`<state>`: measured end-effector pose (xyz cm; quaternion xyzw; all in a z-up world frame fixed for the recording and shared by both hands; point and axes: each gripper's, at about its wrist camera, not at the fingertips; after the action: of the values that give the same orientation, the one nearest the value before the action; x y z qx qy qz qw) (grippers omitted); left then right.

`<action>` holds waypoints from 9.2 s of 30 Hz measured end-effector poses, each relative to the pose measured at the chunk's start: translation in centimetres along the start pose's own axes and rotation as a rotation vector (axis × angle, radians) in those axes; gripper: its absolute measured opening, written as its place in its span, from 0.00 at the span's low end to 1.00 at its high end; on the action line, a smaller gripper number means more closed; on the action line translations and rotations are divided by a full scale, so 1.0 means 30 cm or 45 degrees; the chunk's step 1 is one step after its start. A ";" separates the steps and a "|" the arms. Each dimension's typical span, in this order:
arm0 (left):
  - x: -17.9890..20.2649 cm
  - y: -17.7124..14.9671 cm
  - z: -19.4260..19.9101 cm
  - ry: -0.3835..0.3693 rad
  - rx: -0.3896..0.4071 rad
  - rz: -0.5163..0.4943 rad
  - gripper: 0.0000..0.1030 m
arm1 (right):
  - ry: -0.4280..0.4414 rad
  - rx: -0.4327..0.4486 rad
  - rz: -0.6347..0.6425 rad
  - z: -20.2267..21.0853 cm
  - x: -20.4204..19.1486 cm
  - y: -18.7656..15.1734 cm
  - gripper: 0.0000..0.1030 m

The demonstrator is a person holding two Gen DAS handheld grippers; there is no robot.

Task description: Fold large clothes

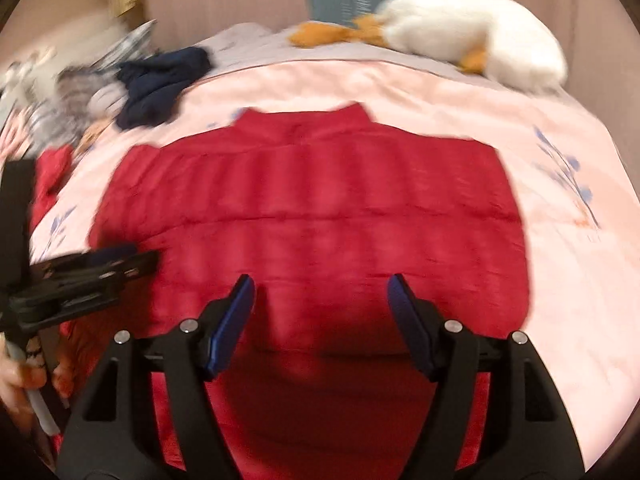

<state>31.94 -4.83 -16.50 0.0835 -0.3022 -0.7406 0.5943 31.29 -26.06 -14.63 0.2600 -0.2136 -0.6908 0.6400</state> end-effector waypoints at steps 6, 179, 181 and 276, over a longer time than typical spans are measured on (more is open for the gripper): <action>0.007 0.002 -0.002 0.011 -0.006 -0.014 0.55 | -0.002 -0.056 -0.186 -0.050 0.167 -0.002 0.67; -0.151 -0.708 0.412 -0.408 -0.093 0.369 0.85 | 0.656 -0.106 -0.687 0.377 0.303 -0.727 0.65; -0.147 -0.700 0.407 -0.402 -0.091 0.364 0.85 | 0.652 -0.097 -0.692 0.365 0.296 -0.724 0.60; -0.005 -0.609 0.729 -0.283 0.169 0.129 0.17 | 0.735 0.379 -0.413 0.807 0.128 -0.685 0.13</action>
<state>6.26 4.97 -8.95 0.0248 -0.4184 -0.6926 0.5870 -0.08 -28.96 -9.11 0.5651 -0.0785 -0.6428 0.5112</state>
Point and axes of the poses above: each gripper's, at about its wrist camera, not at the fingertips, and z roughly against the way its jaws point, x to its right, y to its top, and after that the axes turned 4 degrees about -x, right-handed
